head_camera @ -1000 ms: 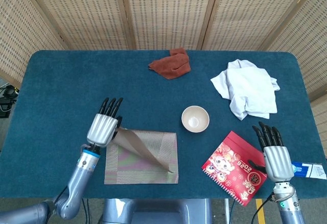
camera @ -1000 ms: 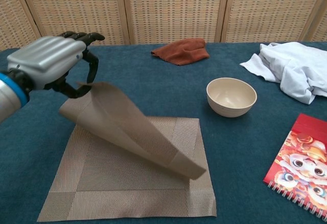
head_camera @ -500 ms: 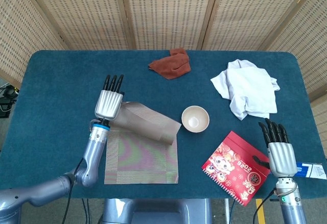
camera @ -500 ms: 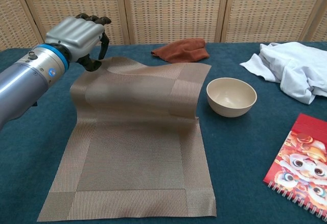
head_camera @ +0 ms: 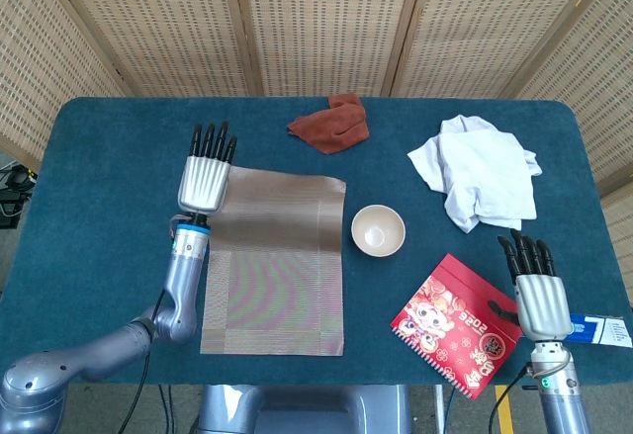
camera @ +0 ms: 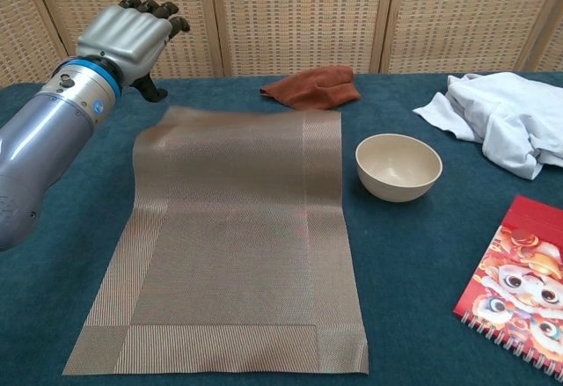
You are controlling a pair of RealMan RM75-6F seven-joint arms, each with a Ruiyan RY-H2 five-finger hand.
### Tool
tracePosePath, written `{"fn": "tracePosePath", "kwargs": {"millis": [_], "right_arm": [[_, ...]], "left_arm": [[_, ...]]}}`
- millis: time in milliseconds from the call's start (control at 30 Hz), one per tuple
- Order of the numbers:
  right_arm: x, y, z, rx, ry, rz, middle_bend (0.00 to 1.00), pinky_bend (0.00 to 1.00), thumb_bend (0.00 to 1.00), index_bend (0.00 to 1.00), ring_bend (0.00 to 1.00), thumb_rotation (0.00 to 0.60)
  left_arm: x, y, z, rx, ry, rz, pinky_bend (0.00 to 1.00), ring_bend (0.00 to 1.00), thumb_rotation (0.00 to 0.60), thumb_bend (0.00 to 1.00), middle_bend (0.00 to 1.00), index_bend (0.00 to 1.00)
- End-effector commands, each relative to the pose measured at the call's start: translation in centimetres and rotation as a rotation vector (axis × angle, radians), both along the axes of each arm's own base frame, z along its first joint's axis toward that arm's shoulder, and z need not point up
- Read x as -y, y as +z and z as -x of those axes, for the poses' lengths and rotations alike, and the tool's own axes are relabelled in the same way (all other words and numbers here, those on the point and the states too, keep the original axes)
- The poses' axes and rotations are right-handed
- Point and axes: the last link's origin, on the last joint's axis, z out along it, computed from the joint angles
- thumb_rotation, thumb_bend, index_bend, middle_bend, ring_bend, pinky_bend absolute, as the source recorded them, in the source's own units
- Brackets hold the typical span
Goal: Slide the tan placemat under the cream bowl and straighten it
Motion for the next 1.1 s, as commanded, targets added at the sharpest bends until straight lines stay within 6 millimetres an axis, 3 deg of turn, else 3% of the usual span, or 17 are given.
{"fn": "tracePosePath", "kwargs": {"millis": [33,200,433,533,600,767,933,1100], "right_arm": [[-0.1,0.0,-0.1,0.003,0.003,-0.003,0.00,0.00,0.21,0.05,0.00,0.600],[-0.2,-0.2,-0.2,0.006,0.010,-0.017,0.00,0.00,0.21,0.05,0.00,0.600],[-0.5,-0.6,-0.4,0.004,0.022,-0.034,0.00,0.00,0.21,0.05,0.00,0.600],[-0.7,-0.8,-0.6,0.004,0.032,-0.045,0.00,0.00,0.21,0.05,0.00,0.600],[-0.9,-1.0,-0.8,0.006,0.047,-0.063,0.00,0.00,0.21,0.05,0.00,0.600],[-1.2,-1.3,-1.1,-0.018,0.088,-0.099,0.00,0.00,0.21,0.05,0.00,0.600],[-1.8,-1.6,-1.2,-0.039,0.143,-0.140,0.00,0.00,0.21,0.08,0.00,0.600],[-2.6,-1.9,-1.2,0.005,0.250,-0.305,0.00,0.00,0.21,0.21,0.00,0.600]], "left_arm": [[0.1,0.7,0.7,0.013,0.005,-0.022,0.00,0.00,0.600,0.24,0.00,0.00],[1.3,2.2,2.3,0.058,0.015,-0.026,0.00,0.00,0.600,0.24,0.00,0.00],[5.5,4.0,4.7,0.141,0.030,0.040,0.00,0.00,0.600,0.24,0.00,0.04],[8.4,5.6,5.8,0.137,0.026,0.058,0.00,0.00,0.600,0.24,0.00,0.04],[11.8,7.1,7.1,0.138,0.036,0.073,0.00,0.00,0.600,0.24,0.00,0.04],[16.3,9.0,9.3,0.137,0.075,0.094,0.00,0.00,0.600,0.24,0.00,0.03],[19.9,10.3,11.2,0.175,0.098,0.072,0.00,0.00,0.600,0.24,0.00,0.03],[22.6,10.9,13.2,0.232,0.131,0.049,0.00,0.00,0.600,0.24,0.00,0.03]]}}
